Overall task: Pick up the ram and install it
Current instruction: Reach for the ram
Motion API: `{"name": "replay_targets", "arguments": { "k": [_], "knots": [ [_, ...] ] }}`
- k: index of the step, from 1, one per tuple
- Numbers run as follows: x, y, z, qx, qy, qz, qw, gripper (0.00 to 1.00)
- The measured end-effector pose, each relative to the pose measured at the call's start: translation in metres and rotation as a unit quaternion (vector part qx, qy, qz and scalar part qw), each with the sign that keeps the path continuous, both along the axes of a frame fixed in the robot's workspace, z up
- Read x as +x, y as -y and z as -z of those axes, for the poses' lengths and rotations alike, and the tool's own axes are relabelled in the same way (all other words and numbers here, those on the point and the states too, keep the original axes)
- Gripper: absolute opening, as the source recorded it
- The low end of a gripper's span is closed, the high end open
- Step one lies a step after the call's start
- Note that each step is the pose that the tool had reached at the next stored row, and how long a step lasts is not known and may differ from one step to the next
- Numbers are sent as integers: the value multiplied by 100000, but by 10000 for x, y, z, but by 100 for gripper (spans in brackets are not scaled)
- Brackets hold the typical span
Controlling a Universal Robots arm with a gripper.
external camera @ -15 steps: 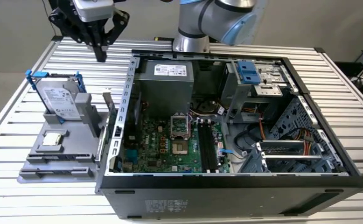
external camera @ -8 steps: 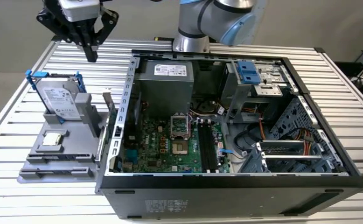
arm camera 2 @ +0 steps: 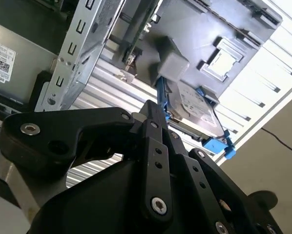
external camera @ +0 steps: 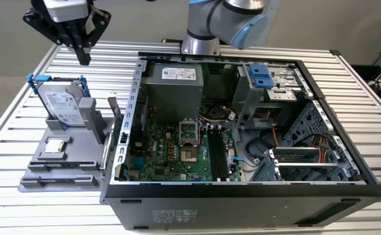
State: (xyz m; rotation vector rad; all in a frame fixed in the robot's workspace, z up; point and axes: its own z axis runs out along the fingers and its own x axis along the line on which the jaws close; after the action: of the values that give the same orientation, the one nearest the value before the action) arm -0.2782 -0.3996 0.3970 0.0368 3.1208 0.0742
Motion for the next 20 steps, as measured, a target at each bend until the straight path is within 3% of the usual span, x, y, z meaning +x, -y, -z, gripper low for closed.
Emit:
{"name": "replay_targets", "arguments": {
  "k": [20],
  "knots": [
    [-546, 0, 6, -1, -4, -1658, 99986, 0]
  ]
}}
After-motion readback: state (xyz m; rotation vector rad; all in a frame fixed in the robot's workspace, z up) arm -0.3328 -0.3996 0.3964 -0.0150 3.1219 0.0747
